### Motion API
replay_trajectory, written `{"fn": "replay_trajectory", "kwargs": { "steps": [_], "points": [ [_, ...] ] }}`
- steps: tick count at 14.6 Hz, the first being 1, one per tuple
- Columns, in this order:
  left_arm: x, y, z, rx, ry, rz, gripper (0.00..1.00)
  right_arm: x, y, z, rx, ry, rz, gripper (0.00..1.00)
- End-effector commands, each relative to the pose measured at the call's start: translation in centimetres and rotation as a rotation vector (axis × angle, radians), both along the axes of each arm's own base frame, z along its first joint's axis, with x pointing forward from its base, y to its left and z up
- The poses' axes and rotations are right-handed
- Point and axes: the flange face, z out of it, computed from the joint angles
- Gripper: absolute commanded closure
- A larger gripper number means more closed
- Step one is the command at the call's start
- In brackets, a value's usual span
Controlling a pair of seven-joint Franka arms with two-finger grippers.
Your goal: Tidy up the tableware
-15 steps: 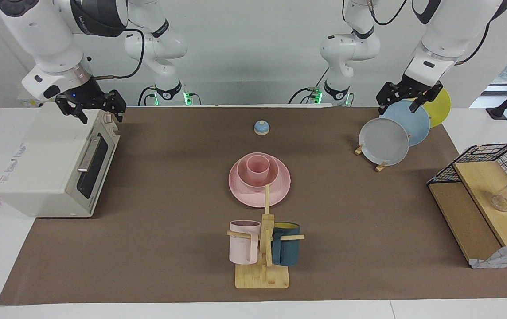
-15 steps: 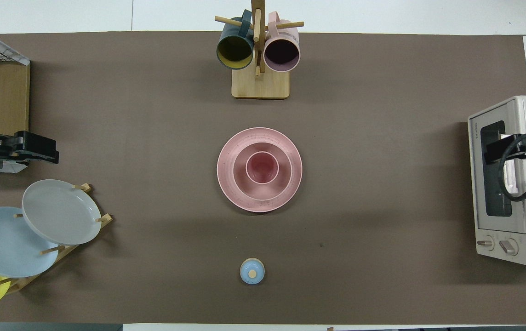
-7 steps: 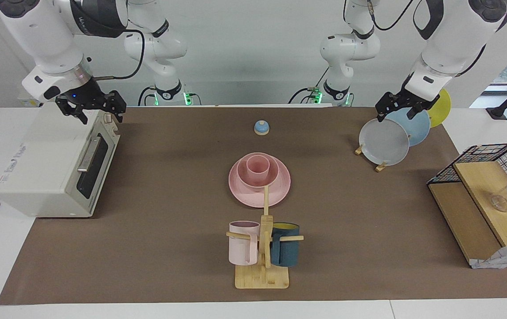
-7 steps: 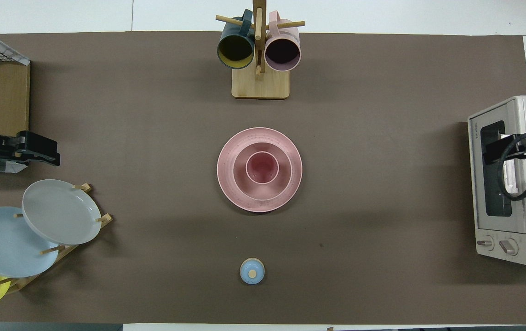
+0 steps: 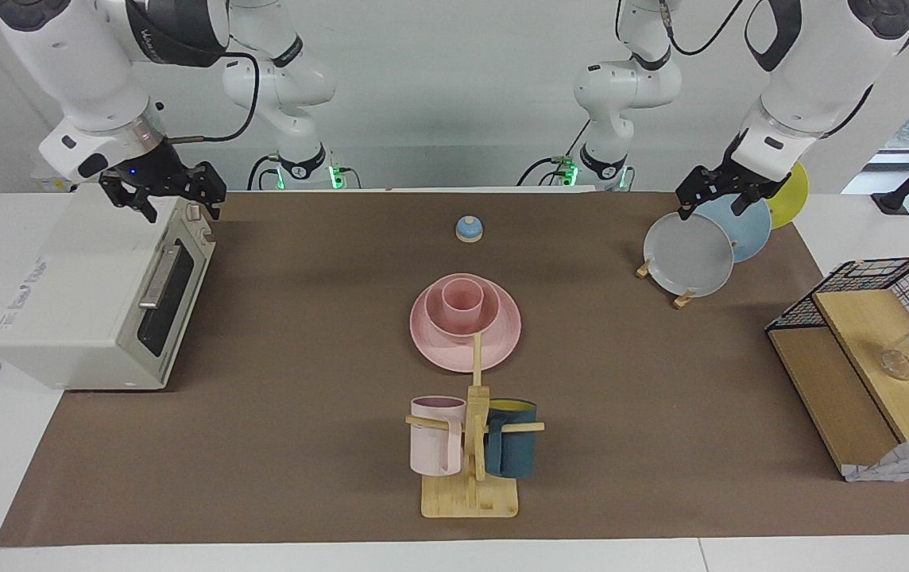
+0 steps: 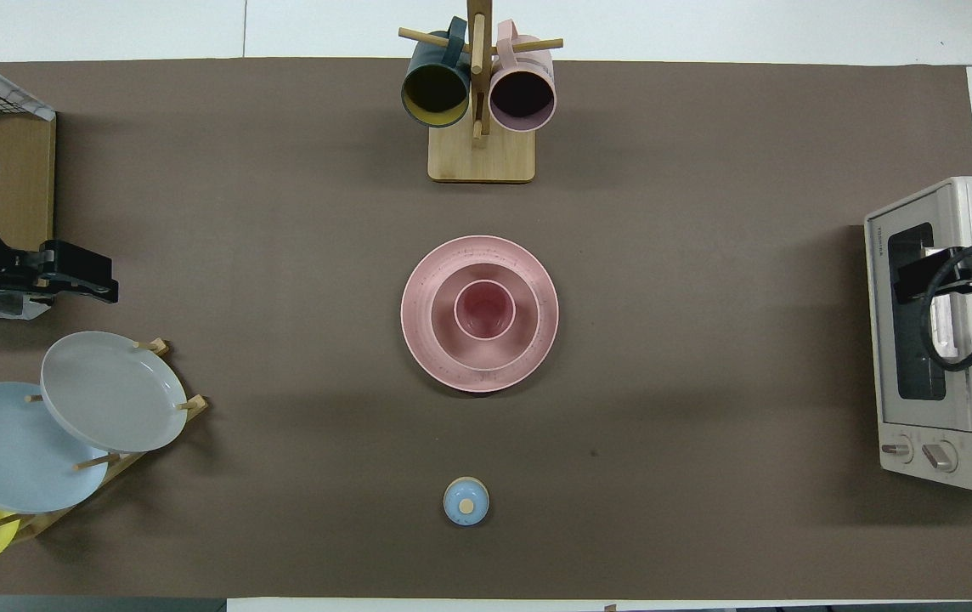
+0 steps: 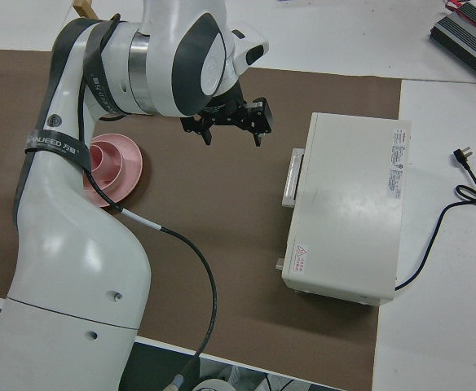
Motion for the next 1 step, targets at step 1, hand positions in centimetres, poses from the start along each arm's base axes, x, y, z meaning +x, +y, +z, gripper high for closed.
{"fn": "replay_trajectory", "kwargs": {
  "steps": [1],
  "points": [
    [-0.51,-0.04,0.56,-0.021,-0.017,-0.011,0.0,-0.45,-0.26,0.37,0.021,-0.011,-0.001,0.0]
  ]
}}
